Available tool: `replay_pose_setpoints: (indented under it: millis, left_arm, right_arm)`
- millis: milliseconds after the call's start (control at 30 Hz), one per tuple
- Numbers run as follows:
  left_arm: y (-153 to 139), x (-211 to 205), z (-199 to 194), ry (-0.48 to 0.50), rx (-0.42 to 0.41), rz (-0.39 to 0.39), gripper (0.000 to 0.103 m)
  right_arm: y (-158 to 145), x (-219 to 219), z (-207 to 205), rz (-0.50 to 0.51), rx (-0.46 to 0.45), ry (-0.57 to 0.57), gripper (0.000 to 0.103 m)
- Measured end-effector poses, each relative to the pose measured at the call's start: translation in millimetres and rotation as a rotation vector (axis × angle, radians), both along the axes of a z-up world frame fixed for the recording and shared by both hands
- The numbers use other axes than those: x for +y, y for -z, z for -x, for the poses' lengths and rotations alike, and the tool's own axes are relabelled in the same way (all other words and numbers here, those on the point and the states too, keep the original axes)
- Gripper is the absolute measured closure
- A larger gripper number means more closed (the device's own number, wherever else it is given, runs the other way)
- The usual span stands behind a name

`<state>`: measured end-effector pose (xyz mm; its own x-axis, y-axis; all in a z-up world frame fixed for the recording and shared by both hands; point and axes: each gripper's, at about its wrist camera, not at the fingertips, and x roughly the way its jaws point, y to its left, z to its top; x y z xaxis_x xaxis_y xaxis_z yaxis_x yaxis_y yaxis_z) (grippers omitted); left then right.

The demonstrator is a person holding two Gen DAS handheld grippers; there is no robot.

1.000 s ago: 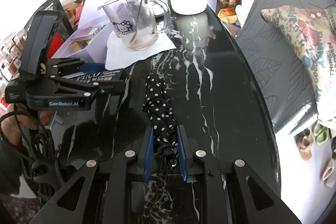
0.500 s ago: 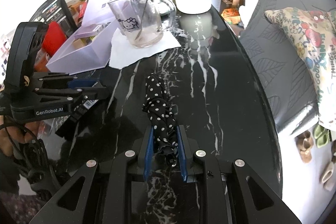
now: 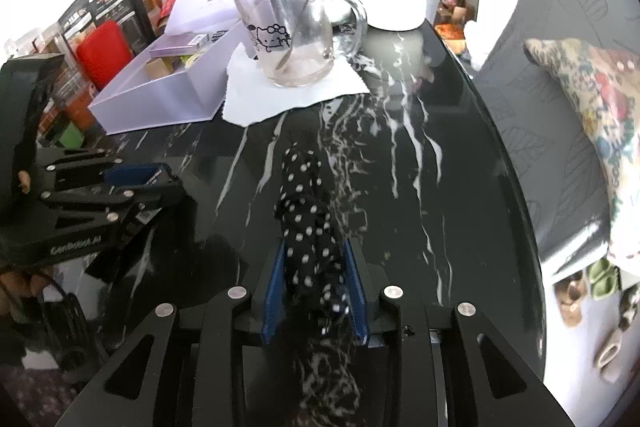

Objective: Organize rigid objects
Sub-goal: 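Grasp the black lip-gloss box with the left tool while the right tool holds the scrunchie, then carry the lip-gloss box and scrunchie over the white box with both tools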

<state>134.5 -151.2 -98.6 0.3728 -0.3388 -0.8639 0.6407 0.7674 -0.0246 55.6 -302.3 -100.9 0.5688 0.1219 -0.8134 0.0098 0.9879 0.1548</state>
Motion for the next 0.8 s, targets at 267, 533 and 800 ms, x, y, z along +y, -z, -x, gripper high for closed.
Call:
replay_pose_setpoints:
  millis: [267, 533, 800]
  left_arm:
    - [-3.7, 26.2, -7.5, -0.086, 0.038, 0.052, 0.077]
    - [-8.9, 53.4, -6.9, -0.136, 0.039, 0.067, 0.077]
    - [-32.2, 81.5, -6.0, -0.166, -0.016, 0.105, 0.077]
  right_arm:
    - [-0.7, 9.2, -4.5, 0.007, 0.004, 0.021, 0.088]
    - [-11.4, 31.4, -5.5, -0.018, -0.02, -0.021, 0.088]
    - [-22.6, 60.3, -8.9, -0.021, -0.05, -0.076, 0.088]
